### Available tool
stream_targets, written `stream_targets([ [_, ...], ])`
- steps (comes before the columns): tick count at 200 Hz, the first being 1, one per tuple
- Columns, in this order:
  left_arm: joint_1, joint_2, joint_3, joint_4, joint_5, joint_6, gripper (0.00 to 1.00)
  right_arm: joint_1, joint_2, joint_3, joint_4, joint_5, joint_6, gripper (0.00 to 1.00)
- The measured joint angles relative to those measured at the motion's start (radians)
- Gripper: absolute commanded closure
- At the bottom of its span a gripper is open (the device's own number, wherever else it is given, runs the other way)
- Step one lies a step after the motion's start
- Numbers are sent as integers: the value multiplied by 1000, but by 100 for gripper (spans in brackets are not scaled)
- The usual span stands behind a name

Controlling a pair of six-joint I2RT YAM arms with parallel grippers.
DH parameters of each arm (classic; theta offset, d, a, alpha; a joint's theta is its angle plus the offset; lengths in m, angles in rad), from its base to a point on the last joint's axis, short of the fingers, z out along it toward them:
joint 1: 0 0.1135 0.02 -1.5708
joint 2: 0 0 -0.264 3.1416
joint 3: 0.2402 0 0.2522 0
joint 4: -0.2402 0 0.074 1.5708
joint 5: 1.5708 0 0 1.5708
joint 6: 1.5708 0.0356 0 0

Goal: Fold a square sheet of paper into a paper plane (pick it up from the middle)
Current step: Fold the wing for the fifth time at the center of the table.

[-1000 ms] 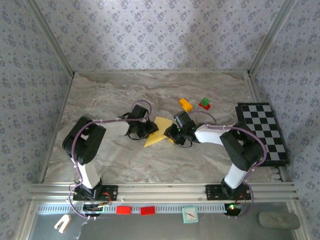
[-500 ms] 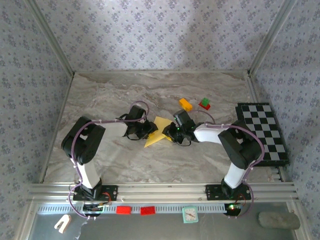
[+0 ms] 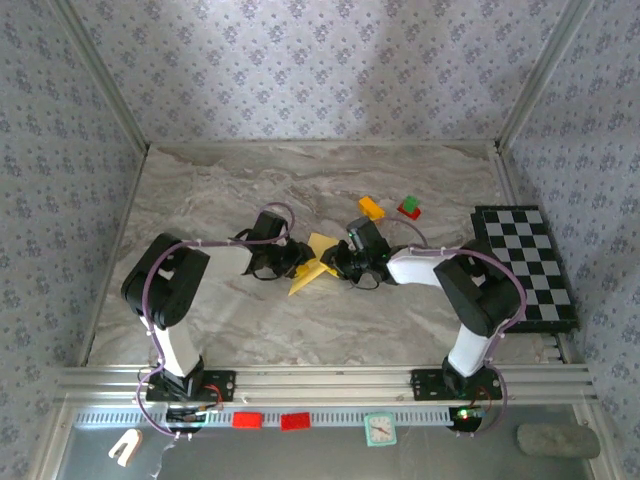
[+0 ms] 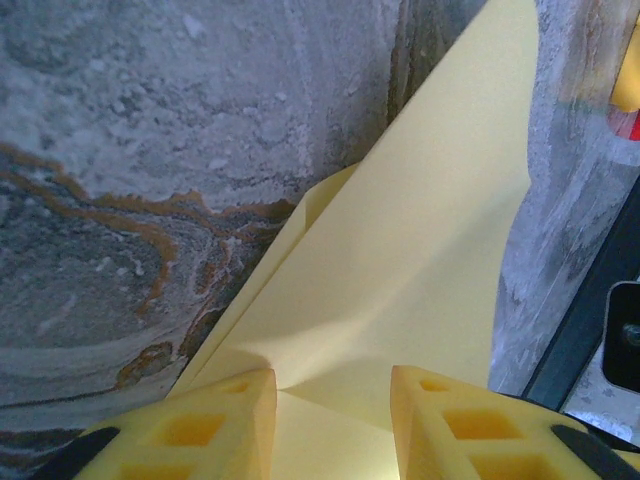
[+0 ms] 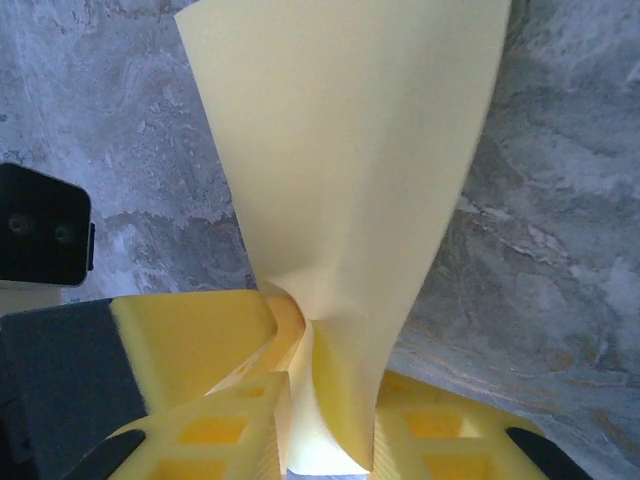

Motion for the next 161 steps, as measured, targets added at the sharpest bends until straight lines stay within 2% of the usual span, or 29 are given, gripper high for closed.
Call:
stream_targets([
  [44, 0, 0, 0, 3, 8, 0, 61, -6, 24, -1, 7, -23, 20, 79],
  [106, 0, -26, 0, -33, 5, 36, 52, -11, 23, -3, 7, -27, 23, 99],
  [131, -1, -85, 0, -93, -29, 113, 43, -12, -6, -17, -2, 0, 14, 100],
  [161, -34, -214, -3, -138, -133, 251, 29, -16, -95, -37, -36, 56, 7, 100],
])
